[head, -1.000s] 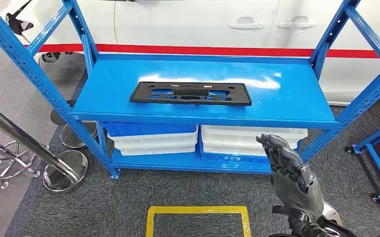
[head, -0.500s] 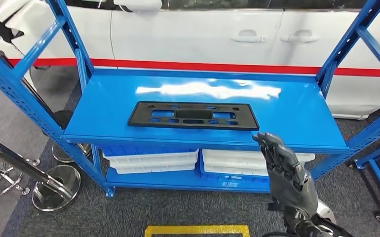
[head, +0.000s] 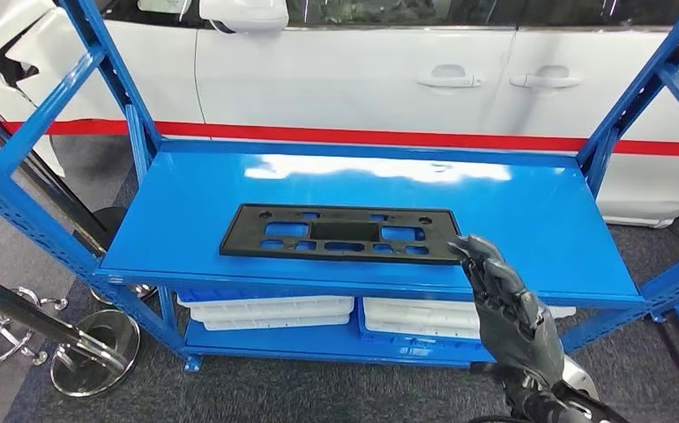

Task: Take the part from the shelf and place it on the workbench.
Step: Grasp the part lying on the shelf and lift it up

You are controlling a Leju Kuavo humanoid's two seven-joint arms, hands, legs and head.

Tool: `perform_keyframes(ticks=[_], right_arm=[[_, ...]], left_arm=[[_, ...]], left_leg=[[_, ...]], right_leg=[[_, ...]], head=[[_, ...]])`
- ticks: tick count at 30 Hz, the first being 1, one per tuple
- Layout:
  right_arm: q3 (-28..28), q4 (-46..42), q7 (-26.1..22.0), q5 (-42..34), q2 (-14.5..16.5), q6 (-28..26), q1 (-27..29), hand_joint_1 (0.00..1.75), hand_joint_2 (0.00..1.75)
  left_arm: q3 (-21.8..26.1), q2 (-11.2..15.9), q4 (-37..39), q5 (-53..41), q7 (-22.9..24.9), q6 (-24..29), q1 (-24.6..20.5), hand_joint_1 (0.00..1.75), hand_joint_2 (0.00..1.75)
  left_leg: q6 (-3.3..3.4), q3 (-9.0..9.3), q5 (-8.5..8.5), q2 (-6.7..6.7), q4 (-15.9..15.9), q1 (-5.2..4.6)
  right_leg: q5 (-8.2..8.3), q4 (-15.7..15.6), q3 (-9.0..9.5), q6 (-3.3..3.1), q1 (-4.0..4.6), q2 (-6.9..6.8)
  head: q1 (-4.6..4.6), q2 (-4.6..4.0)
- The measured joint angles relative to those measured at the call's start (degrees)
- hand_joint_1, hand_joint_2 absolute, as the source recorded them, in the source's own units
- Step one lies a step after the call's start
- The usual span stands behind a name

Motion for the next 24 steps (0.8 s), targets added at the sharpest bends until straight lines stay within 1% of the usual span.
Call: perform_keyframes(ticks=[2, 4, 5, 6, 7, 8, 9, 10, 11, 12, 13, 14, 15, 16, 17, 18, 19, 20, 21, 22, 23, 24], right_arm=[[0.0, 0.0, 0.0, 0.0, 0.0, 0.0, 0.0, 0.00, 0.00], [0.0, 0.0, 0.0, 0.0, 0.0, 0.0, -0.1, 0.00, 0.00], [0.0, 0.0, 0.0, 0.0, 0.0, 0.0, -0.1, 0.00, 0.00], [0.1, 0.0, 0.0, 0.0, 0.0, -0.1, -0.1, 0.00, 0.00], [0.2, 0.0, 0.0, 0.0, 0.0, -0.4, -0.1, 0.00, 0.00], [0.3, 0.0, 0.0, 0.0, 0.0, -0.7, -0.2, 0.00, 0.00], [0.5, 0.1, 0.0, 0.0, 0.0, -1.1, -0.2, 0.00, 0.00], [0.6, 0.2, 0.0, 0.1, 0.0, -1.5, -0.2, 0.00, 0.00], [0.7, 0.2, 0.2, 0.1, 0.0, -1.7, -0.2, 0.00, 0.00], [0.8, 0.3, 0.7, 0.1, 0.0, -2.0, -0.2, 0.00, 0.00], [0.8, 0.4, 1.4, 0.0, 0.0, -2.3, -0.2, 0.00, 0.00], [0.8, 0.5, 2.5, -0.1, 0.0, -2.6, -0.3, 0.00, 0.00], [0.8, 0.8, 3.7, -0.1, 0.0, -2.9, -0.5, 0.00, 0.00], [0.9, 1.5, 5.0, 0.0, 0.0, -3.2, -0.8, 0.00, 0.00], [1.0, 2.4, 6.4, 0.2, -0.1, -3.4, -1.0, 0.00, 0.00], [1.3, 3.5, 7.7, 0.6, -0.2, -3.6, -1.2, 0.00, 0.00], [1.8, 4.8, 8.8, 0.9, -0.4, -3.8, -1.4, 0.00, 0.00], [2.5, 6.1, 9.6, 1.3, -0.6, -4.0, -1.5, 0.00, 0.00], [3.2, 7.2, 10.0, 1.5, -0.7, -4.1, -1.6, 0.00, 0.00], [3.8, 8.1, 10.2, 1.7, -0.7, -4.2, -1.7, 0.00, 0.00], [4.4, 8.8, 10.3, 1.9, -0.8, -4.4, -1.8, 0.00, 0.00], [4.8, 9.4, 10.3, 2.0, -0.9, -4.6, -2.0, 0.00, 0.00]], left_arm=[[0.0, 0.0, 0.0, 0.0, 0.0, 0.0, 0.0, 0.00, 0.00], [0.0, 0.0, 0.0, 0.0, 0.0, 0.0, -0.1, 0.00, 0.00], [0.0, 0.0, 0.0, 0.0, 0.0, 0.0, -0.2, 0.00, 0.00], [0.0, 0.0, 0.0, -0.1, 0.0, 0.0, -0.2, 0.00, 0.00], [0.0, 0.1, 0.0, -0.2, 0.0, 0.0, -0.2, 0.00, 0.00], [0.0, 0.1, 0.0, -0.4, -0.1, 0.0, 0.0, 0.00, 0.00], [0.0, 0.2, 0.0, -0.5, -0.1, 0.0, 0.3, 0.00, 0.00], [0.0, 0.4, 0.0, -0.7, -0.2, 0.0, 0.5, 0.00, 0.00], [0.0, 0.5, 0.0, -0.7, -0.3, 0.0, 0.6, 0.00, 0.00], [0.0, 0.6, 0.0, -0.8, -0.5, 0.0, 0.8, 0.00, 0.00], [0.0, 0.6, 0.0, -1.0, -0.6, 0.0, 0.7, 0.00, 0.00], [0.0, 0.6, 0.0, -1.1, -0.7, 0.1, 0.6, 0.00, 0.00], [0.0, 0.6, 0.0, -1.3, -0.8, 0.2, 0.3, 0.00, 0.00], [0.0, 0.6, 0.0, -1.5, -0.9, 0.4, 0.1, 0.00, 0.00], [0.0, 0.6, 0.0, -1.6, -0.9, 0.5, -0.2, 0.00, 0.00], [0.0, 0.6, 0.0, -1.7, -1.0, 0.7, -0.3, 0.00, 0.00], [0.0, 0.6, 0.0, -1.8, -1.0, 0.7, -0.4, 0.00, 0.00], [0.0, 0.6, 0.0, -1.9, -1.0, 0.8, -0.4, 0.00, 0.00], [0.1, 0.6, 0.0, -2.0, -1.0, 0.8, -0.4, 0.00, 0.00], [0.1, 0.6, 0.0, -2.0, -1.0, 0.8, -0.4, 0.00, 0.00], [0.1, 0.6, 0.0, -2.0, -1.0, 0.8, -0.3, 0.00, 0.00], [0.1, 0.6, 0.1, -2.0, -1.0, 0.8, -0.3, 0.00, 0.00]], left_leg=[[-0.06, -0.10, 0.07, 0.01, 0.1, -0.01], [-0.37, -0.32, 0.20, 0.10, 1.1, 0.03], [-0.58, -1.49, 0.07, 0.27, 3.6, 0.10], [-0.92, -4.90, -1.92, 0.51, 8.4, 0.21], [-1.07, -8.60, -2.61, 0.75, 10.9, 0.30], [-1.04, -12.16, -1.69, 0.93, 12.0, 0.27], [-0.84, -14.97, 0.59, 1.02, 10.5, 0.12], [-0.44, -15.37, 4.66, 0.98, 6.4, -0.12], [-0.07, -15.27, 7.56, 0.92, 4.2, -0.36], [0.25, -15.01, 8.92, 0.86, 3.0, -0.45], [0.53, -14.24, 9.05, 0.80, 2.4, -0.41], [0.83, -13.47, 9.16, 0.79, 2.1, -0.28], [1.14, -12.88, 9.03, 0.80, 1.9, -0.12], [1.40, -12.35, 8.75, 0.79, 1.7, -0.02], [1.60, -11.98, 8.39, 0.79, 1.6, 0.06], [1.73, -11.61, 7.91, 0.79, 1.6, 0.10], [1.77, -11.19, 7.40, 0.77, 1.6, 0.12], [1.76, -10.67, 6.87, 0.74, 1.6, 0.12], [1.74, -10.05, 6.30, 0.67, 1.6, 0.11], [1.68, -9.30, 5.72, 0.59, 1.7, 0.08], [1.61, -8.50, 5.12, 0.52, 1.7, 0.04], [1.51, -7.91, 4.58, 0.43, 1.7, 0.00]], right_leg=[[-0.05, 0.0, 0.10, -0.09, -0.03, 0.01], [-0.28, -0.1, 0.91, -0.56, -0.11, 0.03], [-0.67, -0.1, 1.67, -0.96, -0.14, 0.00], [-1.68, -0.2, 3.03, -1.31, -0.17, -0.01], [-3.37, -0.3, 5.14, -1.41, -0.18, -0.05], [-5.20, -0.5, 7.27, -1.40, -0.18, -0.07], [-6.88, -0.7, 9.40, -1.16, -0.13, -0.03], [-8.13, -1.2, 11.12, -0.80, -0.08, 0.09], [-8.70, -1.8, 12.23, -0.49, -0.01, 0.21], [-8.92, -2.2, 13.30, -0.14, 0.08, 0.35], [-8.97, -2.4, 14.05, 0.17, 0.16, 0.46], [-8.80, -1.7, 14.36, 0.41, 0.17, 0.43], [-8.59, 0.2, 13.66, 0.67, 0.16, 0.35], [-8.94, 3.1, 12.05, 0.94, 0.12, 0.25], [-10.00, 6.7, 9.74, 1.19, 0.00, 0.15], [-11.79, 10.4, 7.01, 1.45, -0.09, 0.09], [-13.94, 13.3, 4.48, 1.69, -0.22, 0.05], [-15.62, 14.8, 2.52, 1.85, -0.34, 0.01], [-16.03, 14.7, 1.28, 1.94, -0.42, -0.02], [-14.64, 12.9, 0.81, 1.89, -0.47, -0.05], [-11.53, 9.8, 0.90, 1.69, -0.47, -0.06], [-7.55, 6.3, 1.10, 1.36, -0.36, -0.04]], head=[[-0.02, -0.01], [-0.02, -0.02], [-0.04, -0.02], [-0.05, -0.02], [-0.07, -0.01], [-0.07, -0.01], [-0.04, -0.02], [-0.04, -0.02], [-0.03, -0.02], [-0.03, -0.02], [-0.04, -0.02], [-0.04, -0.02], [-0.03, -0.02], [-0.03, -0.02], [-0.02, -0.02], [-0.02, -0.02], [-0.02, -0.02], [-0.02, -0.01], [-0.03, -0.01], [-0.03, -0.01], [-0.02, -0.01], [-0.02, -0.01]])
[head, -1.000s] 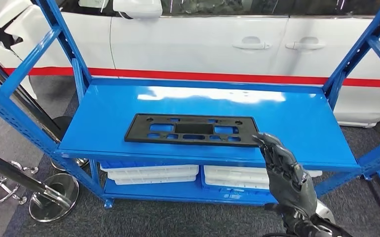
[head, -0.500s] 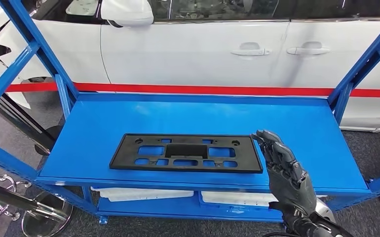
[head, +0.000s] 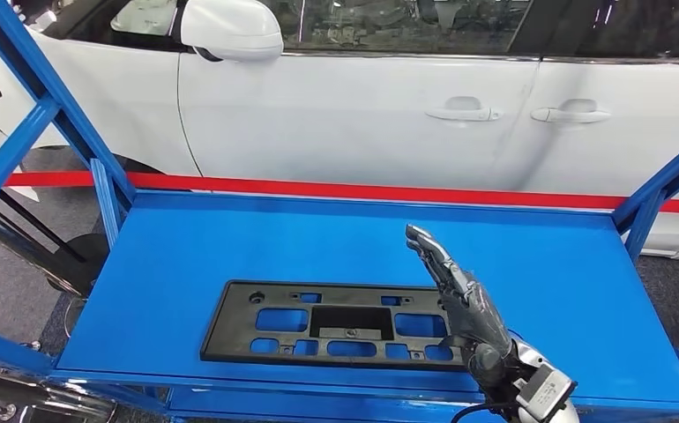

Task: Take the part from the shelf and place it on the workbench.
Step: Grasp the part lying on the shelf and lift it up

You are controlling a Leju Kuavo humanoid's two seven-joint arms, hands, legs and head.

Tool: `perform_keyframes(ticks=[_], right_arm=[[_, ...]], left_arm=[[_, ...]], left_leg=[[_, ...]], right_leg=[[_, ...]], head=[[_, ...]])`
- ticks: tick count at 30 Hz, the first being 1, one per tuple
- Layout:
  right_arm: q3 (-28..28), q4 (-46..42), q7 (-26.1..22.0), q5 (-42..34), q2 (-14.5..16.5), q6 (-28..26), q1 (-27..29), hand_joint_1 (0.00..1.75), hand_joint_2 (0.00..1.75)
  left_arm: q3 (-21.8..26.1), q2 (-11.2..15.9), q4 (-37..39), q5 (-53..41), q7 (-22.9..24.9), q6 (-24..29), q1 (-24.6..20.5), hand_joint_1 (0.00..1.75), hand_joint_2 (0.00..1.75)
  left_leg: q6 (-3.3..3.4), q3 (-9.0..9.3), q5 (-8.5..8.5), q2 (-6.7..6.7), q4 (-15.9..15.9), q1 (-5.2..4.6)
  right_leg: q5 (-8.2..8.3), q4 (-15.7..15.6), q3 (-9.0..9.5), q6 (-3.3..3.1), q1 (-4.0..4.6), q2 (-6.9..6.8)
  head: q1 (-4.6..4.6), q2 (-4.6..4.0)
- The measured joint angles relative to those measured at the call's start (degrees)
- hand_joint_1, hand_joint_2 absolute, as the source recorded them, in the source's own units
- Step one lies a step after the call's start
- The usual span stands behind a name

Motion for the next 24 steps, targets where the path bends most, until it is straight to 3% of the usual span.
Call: perform_keyframes(ticks=[2, 5, 7, 9, 11, 12, 13, 15, 17, 19, 21, 22, 24], right_arm=[[0.7, 1.0, 0.0, 0.1, -0.2, -0.3, -0.4, 0.00, 0.00], [1.5, 1.9, 0.1, 0.1, -0.4, -0.4, -0.7, 0.00, 0.00], [2.0, 2.2, 0.6, 0.1, -0.4, -0.4, -1.0, 0.00, 0.87], [2.5, 2.6, 1.2, 0.2, -0.5, -0.3, -1.2, 0.00, 1.75], [3.2, 3.1, 1.9, 1.0, -0.7, -0.6, -1.2, 0.00, 1.75], [3.7, 3.6, 2.5, 2.1, -0.8, -1.0, -1.3, 0.00, 1.75], [4.3, 4.2, 3.2, 3.6, -0.8, -1.7, -1.4, 0.00, 1.75], [6.0, 5.8, 4.7, 8.4, -0.9, -4.1, -2.1, 0.00, 1.75], [8.2, 7.8, 6.1, 14.5, -1.0, -7.7, -3.3, 0.00, 1.75], [10.4, 9.5, 6.9, 18.0, -1.3, -10.6, -4.2, 0.00, 1.75], [11.8, 10.3, 7.1, 18.6, -1.9, -12.4, -4.4, 0.00, 1.75], [12.1, 10.5, 7.1, 18.5, -2.3, -13.1, -4.4, 0.00, 1.75], [12.4, 10.7, 7.1, 18.2, -3.2, -14.0, -4.5, 0.00, 1.75]], left_arm=[[0.1, 0.0, 0.1, 0.0, 0.0, 0.0, -0.1, 0.00, 0.00], [0.1, -0.1, 0.1, -0.2, 0.1, 0.0, -0.2, 0.00, 0.00], [0.2, 0.0, 0.1, -0.3, 0.0, 0.0, -0.2, 0.00, 0.00], [0.2, 0.0, 0.1, -0.4, 0.0, 0.0, -0.3, 0.00, 0.00], [0.2, 0.0, 0.1, -0.5, 0.0, 0.0, -0.3, 0.00, 0.00], [0.2, 0.0, 0.1, -0.6, 0.1, 0.0, -0.3, 0.00, 0.00], [0.2, 0.0, 0.1, -0.8, 0.1, 0.0, -0.2, 0.00, 0.00], [0.2, 0.0, 0.1, -1.2, 0.1, -0.1, -0.2, 0.00, 0.00], [0.2, 0.0, 0.1, -1.7, -0.2, -0.5, -0.3, 0.00, 0.00], [0.2, 0.0, 0.1, -2.4, -1.5, -1.6, -0.4, 0.00, 0.00], [0.2, 0.0, 0.1, -3.0, -3.3, -3.1, -0.1, 0.00, 0.00], [0.2, 0.0, 0.1, -3.4, -4.0, -3.6, 0.0, 0.00, 0.00], [0.2, -0.1, 0.1, -4.1, -4.8, -3.9, 0.0, 0.00, 0.00]], left_leg=[[-0.42, 0.60, -0.81, -0.27, 0.1, -0.10], [-1.35, 0.87, -1.38, -0.37, 0.9, -0.15], [-1.86, 0.16, -2.71, -0.09, 3.0, -0.07], [-2.43, -2.92, -5.79, 0.20, 9.0, 0.22], [-3.07, -6.76, -8.15, 0.39, 15.3, 0.61], [-3.33, -7.69, -7.91, 0.49, 16.2, 0.78], [-3.50, -7.53, -6.47, 0.57, 14.9, 0.94], [-3.73, -4.85, -1.62, 0.65, 7.7, 1.19], [-3.45, -2.68, 0.86, 0.67, 1.7, 0.86], [-2.67, -2.17, 1.06, 0.64, -0.1, 0.38], [-1.88, -1.43, 1.71, 0.63, -1.1, 0.62], [-1.62, -1.05, 1.83, 0.65, -1.6, 0.77], [-1.24, -0.45, 1.84, 0.69, -2.3, 0.94]], right_leg=[[5.05, -4.6, 0.17, -0.80, 0.38, -0.04], [5.88, -5.7, 0.48, -1.88, 0.55, -0.06], [5.86, -6.3, 1.43, -2.51, 0.22, -0.14], [5.63, -6.5, 1.88, -2.92, 0.13, -0.30], [5.23, -6.3, 1.99, -3.03, 0.14, -0.40], [5.01, -6.2, 2.13, -2.97, 0.09, -0.39], [4.77, -6.2, 2.37, -2.83, -0.02, -0.35], [4.27, -6.2, 3.05, -2.34, -0.33, -0.26], [4.06, -6.5, 3.53, -1.68, -0.54, -0.22], [4.05, -7.2, 3.87, -1.01, -0.55, -0.26], [3.56, -7.4, 4.19, -0.39, -0.47, -0.32], [2.72, -6.2, 3.76, -0.16, -0.44, -0.32], [-0.32, -0.3, 0.74, 0.18, -0.50, -0.31]], head=[[0.06, -0.01], [0.15, -0.01], [0.14, -0.02], [0.13, -0.02], [0.11, -0.02], [0.11, -0.02], [0.11, -0.02], [0.12, -0.02], [0.12, -0.01], [0.12, -0.01], [0.12, -0.01], [0.11, -0.01], [0.13, -0.01]])
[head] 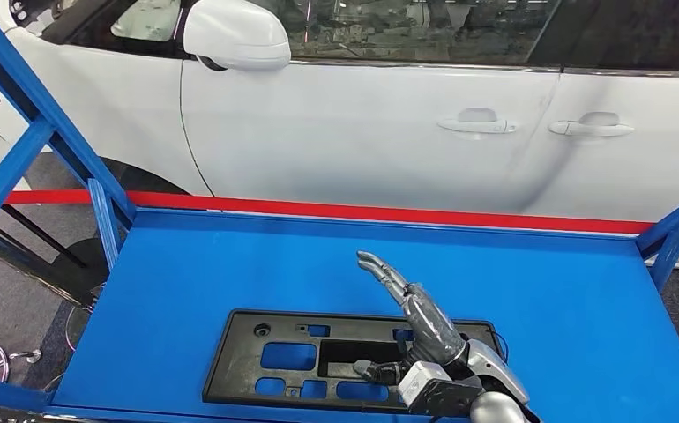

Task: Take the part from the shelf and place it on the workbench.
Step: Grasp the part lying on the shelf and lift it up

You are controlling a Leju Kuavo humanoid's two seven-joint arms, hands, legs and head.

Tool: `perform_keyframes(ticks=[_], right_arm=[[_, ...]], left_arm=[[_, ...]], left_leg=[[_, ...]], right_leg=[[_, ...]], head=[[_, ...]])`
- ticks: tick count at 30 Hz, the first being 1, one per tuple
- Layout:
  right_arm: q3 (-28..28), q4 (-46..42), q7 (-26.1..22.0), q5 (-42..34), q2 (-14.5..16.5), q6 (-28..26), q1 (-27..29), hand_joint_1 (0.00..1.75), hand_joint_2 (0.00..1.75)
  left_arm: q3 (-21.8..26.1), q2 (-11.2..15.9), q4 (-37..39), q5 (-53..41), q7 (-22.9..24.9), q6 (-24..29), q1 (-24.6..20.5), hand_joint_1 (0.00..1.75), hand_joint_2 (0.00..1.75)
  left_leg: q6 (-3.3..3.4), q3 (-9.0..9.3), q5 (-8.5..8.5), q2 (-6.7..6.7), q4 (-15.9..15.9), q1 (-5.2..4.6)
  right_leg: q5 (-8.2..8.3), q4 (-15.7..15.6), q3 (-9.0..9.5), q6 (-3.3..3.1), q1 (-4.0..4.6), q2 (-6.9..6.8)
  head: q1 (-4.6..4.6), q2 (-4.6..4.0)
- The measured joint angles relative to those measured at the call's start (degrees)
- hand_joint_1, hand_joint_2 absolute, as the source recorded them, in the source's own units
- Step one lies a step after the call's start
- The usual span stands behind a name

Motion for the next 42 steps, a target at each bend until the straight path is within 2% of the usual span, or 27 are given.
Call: perform_keyframes(ticks=[2, 3, 4, 6, 7, 8, 9, 11, 13, 15, 17, 18, 19, 20, 22, 23, 25, 28, 30, 32, 33, 34, 35, 37, 38, 40, 42], right_arm=[[0.2, 0.1, -0.2, -0.5, -0.9, -0.5, 0.3, 0.00, 1.75], [0.3, 0.1, -0.3, -0.7, -1.3, -0.6, 0.6, 0.00, 1.75], [0.3, 0.0, -0.5, -1.0, -1.6, -0.7, 0.9, 0.00, 1.75], [0.3, -0.3, -0.9, -1.5, -2.1, -0.8, 1.3, 0.00, 1.75], [0.2, -0.5, -1.1, -1.7, -2.3, -0.8, 1.4, 0.00, 1.75], [0.2, -0.8, -1.2, -1.9, -2.5, -0.8, 1.5, 0.00, 1.75], [0.1, -1.1, -1.3, -2.1, -2.6, -0.8, 1.7, 0.00, 1.75], [0.0, -1.6, -1.5, -2.5, -2.9, -0.8, 2.1, 0.00, 1.75], [-0.2, -2.2, -1.7, -2.7, -2.9, -0.8, 2.5, 0.00, 1.75], [-0.6, -2.7, -1.9, -2.8, -2.9, -0.8, 2.7, 0.00, 1.75], [-1.0, -2.8, -2.0, -2.9, -2.9, -0.9, 3.1, 0.00, 1.75], [-1.2, -2.9, -2.0, -2.9, -2.9, -0.9, 3.4, 0.00, 1.75], [-1.3, -3.0, -2.0, -3.0, -2.9, -0.9, 3.6, 0.00, 1.75], [-1.5, -3.2, -2.0, -3.1, -2.9, -0.9, 3.8, 0.00, 1.75], [-1.9, -3.7, -2.1, -3.3, -2.9, -0.8, 4.0, 0.00, 1.75], [-2.1, -3.9, -2.2, -3.4, -2.9, -0.8, 4.1, 0.00, 1.75], [-2.4, -4.2, -2.3, -3.6, -2.9, -0.7, 4.2, 0.00, 1.75], [-2.7, -4.7, -2.4, -3.6, -3.0, -0.7, 4.5, 0.00, 1.75], [-3.0, -5.1, -2.5, -3.6, -3.2, -0.7, 4.5, 0.00, 1.75], [-3.1, -5.2, -2.6, -3.6, -3.3, -0.7, 4.7, 0.00, 1.75], [-3.1, -5.2, -2.6, -3.6, -3.3, -0.7, 4.9, 0.00, 1.75], [-3.2, -5.2, -2.6, -3.6, -3.3, -0.7, 5.0, 0.00, 1.75], [-3.2, -5.2, -2.6, -3.6, -3.3, -0.7, 5.1, 0.00, 1.75], [-3.2, -5.2, -2.6, -3.6, -3.3, -0.7, 5.1, 0.00, 1.75], [-3.2, -5.2, -2.6, -3.6, -3.4, -0.7, 5.1, 0.00, 1.75], [-3.3, -5.3, -2.5, -3.6, -3.4, -0.7, 5.1, 0.00, 1.75], [-3.3, -5.3, -2.5, -3.7, -3.4, -0.7, 5.1, 0.00, 1.75]], left_arm=[[-0.1, 0.0, 0.0, -0.6, -0.2, 0.4, 0.0, 0.00, 0.00], [-0.1, -0.1, 0.0, -0.9, -0.2, 0.8, 0.0, 0.00, 0.00], [-0.2, -0.1, 0.0, -1.0, -0.2, 1.1, 0.1, 0.00, 0.00], [-0.2, -0.2, 0.0, -1.4, -0.2, 1.6, 0.1, 0.00, 0.00], [-0.2, -0.3, 0.0, -1.6, -0.2, 1.8, 0.2, 0.00, 0.00], [-0.2, -0.3, 0.0, -1.7, -0.2, 1.9, 0.1, 0.00, 0.00], [-0.2, -0.3, 0.0, -1.7, -0.2, 2.0, 0.1, 0.00, 0.00], [-0.2, -0.3, 0.0, -1.8, -0.2, 2.1, 0.0, 0.00, 0.00], [-0.2, -0.3, 0.0, -1.9, -0.2, 2.3, 0.0, 0.00, 0.00], [-0.2, -0.4, 0.0, -2.1, -0.3, 2.5, 0.0, 0.00, 0.00], [-0.2, -0.4, 0.0, -2.2, -0.6, 2.7, 0.1, 0.00, 0.00], [-0.2, -0.4, 0.0, -2.3, -0.8, 2.7, 0.1, 0.00, 0.00], [-0.2, -0.4, 0.0, -2.3, -1.0, 2.8, 0.2, 0.00, 0.00], [-0.2, -0.4, 0.0, -2.3, -1.2, 2.8, 0.3, 0.00, 0.00], [-0.2, -0.3, 0.0, -2.5, -1.4, 2.8, 0.2, 0.00, 0.00], [-0.2, -0.3, 0.0, -2.6, -1.4, 2.8, 0.2, 0.00, 0.00], [-0.3, -0.3, 0.0, -2.8, -1.5, 3.0, 0.1, 0.00, 0.00], [-0.3, -0.5, 0.0, -3.0, -1.6, 3.1, 0.2, 0.00, 0.00], [-0.2, -0.6, 0.0, -3.0, -1.6, 3.1, 0.2, 0.00, 0.00], [-0.3, -0.6, 0.0, -3.0, -1.6, 3.1, 0.2, 0.00, 0.00], [-0.3, -0.6, 0.0, -3.0, -1.6, 3.1, 0.2, 0.00, 0.00], [-0.3, -0.6, 0.0, -3.0, -1.6, 3.1, 0.2, 0.00, 0.00], [-0.3, -0.6, 0.0, -3.1, -1.6, 3.1, 0.2, 0.00, 0.00], [-0.3, -0.7, 0.0, -3.1, -1.7, 3.1, 0.2, 0.00, 0.00], [-0.3, -0.7, 0.0, -3.1, -1.7, 3.1, 0.2, 0.00, 0.00], [-0.3, -0.6, 0.0, -3.1, -1.7, 3.2, 0.1, 0.00, 0.00], [-0.3, -0.6, 0.0, -3.1, -1.7, 3.2, 0.1, 0.00, 0.00]], left_leg=[[0.14, 0.27, -0.38, -0.01, 0.0, 0.01], [0.15, 0.53, -0.65, -0.03, 0.0, 0.02], [0.08, 0.94, -0.98, -0.07, 0.0, 0.06], [-0.25, 2.10, -1.76, -0.15, 0.0, 0.25], [-0.53, 2.59, -2.16, -0.19, 0.0, 0.27], [-0.84, 2.82, -2.47, -0.25, 0.1, 0.26], [-1.17, 2.81, -2.69, -0.28, 0.2, 0.23], [-1.77, 2.66, -2.97, -0.31, 0.4, 0.18], [-2.33, 2.42, -4.16, -0.18, 1.4, 0.32], [-2.61, 0.17, -7.28, -0.03, 6.8, 0.42], [-2.57, -3.90, -10.69, 0.01, 15.0, 0.36], [-2.44, -5.43, -11.32, 0.00, 17.7, 0.31], [-2.18, -6.00, -10.82, 0.00, 18.4, 0.19], [-1.75, -5.42, -9.23, 0.00, 16.8, 0.03], [-0.32, -2.02, -4.88, 0.01, 9.1, -0.63], [0.25, -0.39, -3.52, 0.06, 5.5, -0.87], [0.69, 1.00, -2.85, 0.10, 2.3, -1.20], [0.64, 1.24, -2.35, 0.18, 1.4, -0.64], [0.72, 1.38, -1.95, 0.33, 0.9, -0.12], [0.73, 1.23, -1.91, 0.38, 1.0, -0.06], [0.66, 1.15, -1.91, 0.41, 1.0, 0.00], [0.54, 1.11, -1.93, 0.42, 1.1, 0.11], [0.36, 1.12, -1.96, 0.41, 1.2, 0.26], [-0.20, 1.32, -2.10, 0.35, 1.3, 0.64], [-0.61, 1.36, -2.15, 0.28, 1.4, 0.72], [-1.50, 1.23, -2.11, 0.16, 1.4, 0.72], [-2.40, 1.05, -2.12, 0.12, 1.5, 0.74]], right_leg=[[-2.40, 7.5, -4.48, 0.29, -0.12, -0.01], [-2.20, 9.2, -5.88, 0.38, -0.19, -0.01], [-0.78, 8.8, -6.20, 0.41, -0.24, -0.02], [4.53, 1.9, -3.84, 0.32, -0.30, -0.02], [6.62, -1.8, -2.31, 0.24, -0.17, 0.03], [7.84, -4.7, -1.14, 0.02, -0.01, 0.08], [8.07, -6.0, -0.65, -0.24, 0.16, 0.14], [7.45, -6.3, -0.64, -0.96, 0.37, 0.26], [7.21, -6.4, -0.41, -1.69, 0.28, 0.29], [6.98, -6.6, 0.05, -2.36, 0.34, 0.17], [6.75, -6.5, 0.22, -2.77, 0.74, 0.05], [6.66, -6.4, 0.27, -2.91, 0.99, 0.01], [6.58, -6.4, 0.32, -3.05, 1.27, 0.03], [6.51, -6.3, 0.43, -3.15, 1.55, 0.08], [6.36, -6.2, 0.71, -3.32, 2.02, 0.15], [6.28, -6.1, 0.72, -3.32, 2.20, 0.19], [6.26, -5.9, 0.49, -3.14, 2.28, 0.16], [5.73, -5.2, 0.15, -2.45, 2.25, 0.18], [2.88, -1.1, -1.48, -1.55, 1.99, 0.24], [-1.00, 6.5, -4.79, -0.55, 1.15, 0.20], [-2.00, 9.4, -6.08, -0.15, 0.69, 0.16], [-1.89, 10.4, -6.50, 0.19, 0.29, 0.12], [-0.60, 9.0, -5.73, 0.49, -0.02, 0.08], [3.35, 1.1, -1.57, 0.97, -0.47, 0.07], [4.67, -2.7, 0.35, 0.93, -0.40, 0.13], [5.14, -5.9, 1.79, 0.24, -0.02, 0.31], [5.17, -5.9, 1.48, -0.93, 0.25, 0.38]], head=[[-0.01, -0.01], [-0.01, -0.01], [-0.01, -0.01], [0.00, -0.01], [0.00, -0.01], [0.00, 0.00], [-0.01, 0.00], [-0.02, 0.01], [-0.02, 0.01], [-0.03, 0.01], [-0.04, -0.01], [-0.04, -0.01], [-0.04, -0.01], [-0.04, -0.01], [-0.03, -0.01], [-0.02, -0.01], [-0.01, 0.00], [-0.03, -0.01], [-0.02, -0.01], [-0.01, -0.01], [0.00, -0.01], [-0.01, -0.01], [-0.01, 0.00], [-0.01, -0.01], [0.00, -0.01], [-0.02, -0.01], [-0.04, 0.00]])
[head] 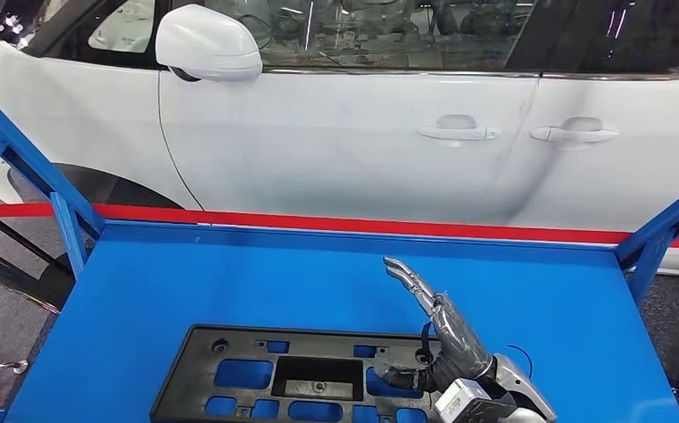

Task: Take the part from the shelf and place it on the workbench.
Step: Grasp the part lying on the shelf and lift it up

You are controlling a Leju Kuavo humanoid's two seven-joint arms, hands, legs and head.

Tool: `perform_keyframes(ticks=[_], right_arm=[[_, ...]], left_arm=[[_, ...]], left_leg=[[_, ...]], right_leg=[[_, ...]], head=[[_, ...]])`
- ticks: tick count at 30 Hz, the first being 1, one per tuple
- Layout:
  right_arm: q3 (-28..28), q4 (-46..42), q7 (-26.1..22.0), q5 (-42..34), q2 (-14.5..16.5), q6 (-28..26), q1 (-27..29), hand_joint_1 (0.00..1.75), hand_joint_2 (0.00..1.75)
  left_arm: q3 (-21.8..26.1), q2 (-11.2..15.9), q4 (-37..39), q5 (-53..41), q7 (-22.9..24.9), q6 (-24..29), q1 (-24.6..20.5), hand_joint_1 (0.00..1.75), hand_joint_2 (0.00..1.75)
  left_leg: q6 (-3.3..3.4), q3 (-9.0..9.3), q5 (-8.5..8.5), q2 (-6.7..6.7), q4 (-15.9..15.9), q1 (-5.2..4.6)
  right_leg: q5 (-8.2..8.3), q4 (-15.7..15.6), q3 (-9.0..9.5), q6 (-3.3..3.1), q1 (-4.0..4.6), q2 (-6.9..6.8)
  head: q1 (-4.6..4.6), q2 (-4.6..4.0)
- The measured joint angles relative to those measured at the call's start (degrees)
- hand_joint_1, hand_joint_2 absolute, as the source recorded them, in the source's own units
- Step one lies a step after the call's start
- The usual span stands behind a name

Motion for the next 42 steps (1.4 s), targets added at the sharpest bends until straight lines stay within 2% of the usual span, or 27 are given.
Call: perform_keyframes(ticks=[2, 4, 6, 7, 8, 10, 12, 13, 16, 18, 20, 21, 22, 23, 24, 26, 28, 29, 31, 32, 34, 36, 37, 38, 39, 40, 42], right_arm=[[0.0, -0.1, -0.1, 0.0, 0.0, 0.0, 0.0, 0.00, 1.75], [0.0, -0.2, -0.2, 0.0, 0.0, 0.1, 0.1, 0.00, 1.75], [0.0, -0.2, -0.2, 0.0, 0.0, 0.1, 0.2, 0.00, 0.87], [0.0, -0.2, -0.3, 0.0, 0.0, 0.2, 0.3, 0.00, 0.44], [0.0, -0.2, -0.4, 0.0, 0.0, 0.2, 0.4, 0.00, 0.00], [0.0, -0.3, -0.5, -0.1, 0.0, 0.3, 0.4, 0.00, 0.00], [0.0, -0.4, -0.7, -0.2, 0.0, 0.4, 0.4, 0.00, 0.00], [0.0, -0.5, -0.9, -0.3, 0.0, 0.5, 0.4, 0.00, 0.00], [-0.2, -1.3, -1.6, -0.7, 0.0, 0.7, 0.5, 0.00, 0.00], [-0.6, -2.0, -2.0, -1.1, -0.1, 0.8, 0.6, 0.00, 0.00], [-0.9, -2.4, -2.2, -1.3, -0.3, 0.9, 0.8, 0.00, 0.00], [-1.0, -2.4, -2.3, -1.4, -0.3, 1.0, 0.9, 0.00, 0.00], [-1.0, -2.4, -2.3, -1.4, -0.3, 1.0, 1.1, 0.00, 0.00], [-1.0, -2.4, -2.4, -1.5, -0.3, 1.0, 1.2, 0.00, 0.00], [-1.1, -2.5, -2.4, -1.5, -0.3, 1.0, 1.2, 0.00, 0.00], [-1.2, -2.7, -2.4, -1.5, -0.3, 1.0, 1.2, 0.00, 0.00], [-1.3, -3.0, -2.4, -1.6, -0.3, 1.0, 1.2, 0.00, 0.00], [-1.4, -3.1, -2.4, -1.6, -0.3, 1.0, 1.2, 0.00, 0.00], [-1.5, -3.3, -2.5, -1.6, -0.3, 1.0, 1.3, 0.00, 0.00], [-1.5, -3.3, -2.4, -1.6, -0.4, 1.0, 1.3, 0.00, 0.00], [-1.5, -3.4, -2.4, -1.6, -0.3, 1.0, 1.3, 0.00, 0.00], [-1.5, -3.4, -2.4, -1.6, -0.3, 1.0, 1.3, 0.00, 0.00], [-1.5, -3.4, -2.4, -1.6, -0.3, 1.0, 1.4, 0.00, 0.00], [-1.5, -3.4, -2.4, -1.6, -0.3, 1.0, 1.4, 0.00, 0.00], [-1.5, -3.4, -2.4, -1.6, -0.3, 1.0, 1.4, 0.00, 0.00], [-1.5, -3.4, -2.4, -1.6, -0.3, 1.0, 1.4, 0.00, 0.00], [-1.5, -3.5, -2.5, -1.7, -0.4, 1.1, 1.4, 0.00, 0.00]], left_arm=[[0.0, 0.0, 0.0, -0.2, 0.0, 0.1, 0.0, 0.00, 0.00], [0.0, 0.0, 0.0, -0.5, 0.0, 0.1, 0.0, 0.00, 0.00], [0.0, 0.0, 0.0, -0.5, -0.1, 0.2, 0.1, 0.00, 0.00], [0.0, 0.0, 0.0, -0.6, -0.1, 0.2, 0.2, 0.00, 0.00], [0.0, 0.0, 0.0, -0.7, -0.2, 0.2, 0.2, 0.00, 0.00], [0.0, 0.0, 0.0, -1.0, -0.3, 0.2, 0.2, 0.00, 0.00], [0.0, 0.2, 0.0, -1.1, -0.3, 0.1, 0.0, 0.00, 0.00], [0.0, 0.2, 0.0, -1.2, -0.4, 0.1, 0.0, 0.00, 0.00], [0.1, 0.2, 0.0, -1.4, -0.4, 0.1, 0.0, 0.00, 0.00], [0.1, 0.2, 0.0, -1.5, -0.3, 0.2, 0.0, 0.00, 0.00], [0.2, 0.2, 0.0, -1.5, -0.3, 0.2, 0.0, 0.00, 0.00], [0.2, 0.2, 0.0, -1.5, -0.3, 0.2, 0.0, 0.00, 0.00], [0.3, 0.2, 0.0, -1.5, -0.3, 0.2, 0.0, 0.00, 0.00], [0.3, 0.2, 0.0, -1.5, -0.3, 0.2, 0.0, 0.00, 0.00], [0.3, 0.2, 0.0, -1.6, -0.3, 0.2, 0.0, 0.00, 0.00], [0.3, 0.2, 0.0, -1.6, -0.3, 0.2, 0.0, 0.00, 0.00], [0.3, 0.2, 0.0, -1.6, -0.3, 0.2, 0.0, 0.00, 0.00], [0.3, 0.2, 0.0, -1.6, -0.3, 0.2, 0.0, 0.00, 0.00], [0.3, 0.2, 0.0, -1.6, -0.3, 0.2, 0.0, 0.00, 0.00], [0.3, 0.2, 0.0, -1.6, -0.3, 0.2, 0.0, 0.00, 0.00], [0.3, 0.2, 0.0, -1.6, -0.3, 0.1, 0.1, 0.00, 0.00], [0.3, 0.2, 0.0, -1.7, -0.3, 0.1, 0.1, 0.00, 0.00], [0.3, 0.2, 0.0, -1.7, -0.3, 0.1, 0.1, 0.00, 0.00], [0.3, 0.2, 0.0, -1.7, -0.3, 0.2, 0.1, 0.00, 0.00], [0.3, 0.2, 0.0, -1.6, -0.3, 0.2, 0.1, 0.00, 0.00], [0.3, 0.2, 0.0, -1.7, -0.3, 0.2, 0.0, 0.00, 0.00], [0.3, 0.2, 0.0, -1.7, -0.3, 0.2, -0.1, 0.00, 0.00]], left_leg=[[-0.45, -0.68, -1.37, 0.04, 1.6, 0.12], [-0.36, -3.49, -5.18, 0.08, 8.1, 0.14], [-0.13, -7.22, -8.68, 0.08, 16.3, -0.09], [0.09, -8.07, -9.00, 0.08, 18.3, -0.28], [0.45, -7.76, -8.15, 0.08, 17.8, -0.54], [1.66, -4.26, -4.42, 0.05, 11.0, -1.25], [2.80, -0.84, -1.86, 0.08, 4.0, -1.84], [3.08, -0.10, -1.38, 0.10, 2.3, -2.01], [3.21, -0.15, -0.53, 0.20, 1.2, -1.89], [3.52, -0.55, 0.39, 0.42, 0.5, -1.46], [3.63, -1.49, 1.12, 0.58, 0.4, -1.28], [3.50, -2.04, 1.46, 0.63, 0.5, -1.24], [3.33, -2.62, 1.80, 0.67, 0.6, -1.17], [3.11, -3.16, 2.16, 0.71, 0.7, -1.05], [2.85, -3.67, 2.49, 0.73, 0.8, -0.88], [2.18, -4.42, 3.13, 0.71, 1.0, -0.60], [1.29, -4.73, 3.87, 0.66, 1.0, -0.44], [0.83, -4.78, 4.30, 0.65, 0.9, -0.37], [-0.06, -4.97, 4.93, 0.61, 0.6, -0.28], [-0.33, -5.38, 4.21, 0.58, 1.1, -0.24], [-0.55, -7.17, -0.30, 0.52, 5.5, -0.16], [-0.65, -9.47, -5.76, 0.49, 13.5, -0.20], [-0.69, -9.99, -7.02, 0.48, 16.7, -0.22], [-0.64, -9.66, -6.96, 0.47, 18.2, -0.26], [-0.49, -8.25, -5.87, 0.48, 17.5, -0.28], [-0.20, -5.71, -4.38, 0.46, 14.6, -0.34], [0.49, 0.69, -2.71, 0.41, 5.8, -0.60]], right_leg=[[0.25, -0.3, 0.00, -1.17, 0.05, -0.11], [0.43, -0.4, -0.06, -2.17, 0.39, -0.33], [0.48, -0.2, -0.29, -2.74, 1.07, -0.45], [0.50, -0.1, -0.37, -2.90, 1.42, -0.46], [0.53, 0.1, -0.42, -2.98, 1.75, -0.44], [0.55, 0.3, -0.45, -3.03, 2.25, -0.36], [0.56, 0.6, -0.71, -2.94, 2.62, -0.34], [0.62, 0.8, -0.92, -2.80, 2.62, -0.36], [0.68, 1.1, -1.34, -1.98, 2.50, -0.35], [-2.04, 3.8, -2.33, -1.15, 2.32, -0.25], [-7.08, 10.5, -4.70, -0.20, 1.47, -0.23], [-8.98, 13.9, -5.79, 0.23, 0.98, -0.25], [-9.79, 16.0, -6.15, 0.64, 0.53, -0.27], [-9.35, 16.0, -5.44, 1.01, 0.16, -0.29], [-7.93, 13.7, -3.60, 1.34, -0.16, -0.33], [-4.96, 5.1, 2.09, 1.73, -0.57, -0.36], [-3.82, -0.7, 5.47, 1.30, -0.31, -0.16], [-3.80, -1.6, 5.72, 0.90, -0.05, -0.05], [-2.86, -1.7, 5.01, -0.16, 0.09, -0.06], [-2.33, -1.8, 4.57, -0.77, 0.04, -0.17], [-1.16, -1.9, 3.39, -1.88, -0.05, -0.44], [-0.23, -1.5, 1.80, -2.32, 0.29, -0.54], [0.23, -1.3, 0.99, -2.37, 0.46, -0.57], [0.65, -1.1, 0.19, -2.36, 0.61, -0.58], [1.06, -0.9, -0.54, -2.31, 0.73, -0.59], [1.46, -0.8, -1.15, -2.22, 0.82, -0.58], [2.19, -0.5, -2.03, -1.87, 0.98, -0.57]], head=[[0.00, 0.00], [-0.02, 0.00], [-0.03, 0.00], [-0.03, -0.01], [-0.03, -0.01], [-0.03, -0.01], [-0.02, -0.01], [-0.01, -0.01], [-0.02, -0.01], [0.01, -0.01], [0.04, -0.01], [0.04, -0.01], [0.03, -0.01], [0.04, -0.01], [0.03, -0.01], [0.03, -0.01], [0.01, 0.01], [-0.01, 0.01], [0.00, 0.00], [-0.01, -0.01], [-0.01, -0.01], [-0.01, -0.01], [-0.01, -0.01], [-0.01, -0.01], [-0.02, 0.00], [-0.01, 0.00], [-0.01, -0.01]])
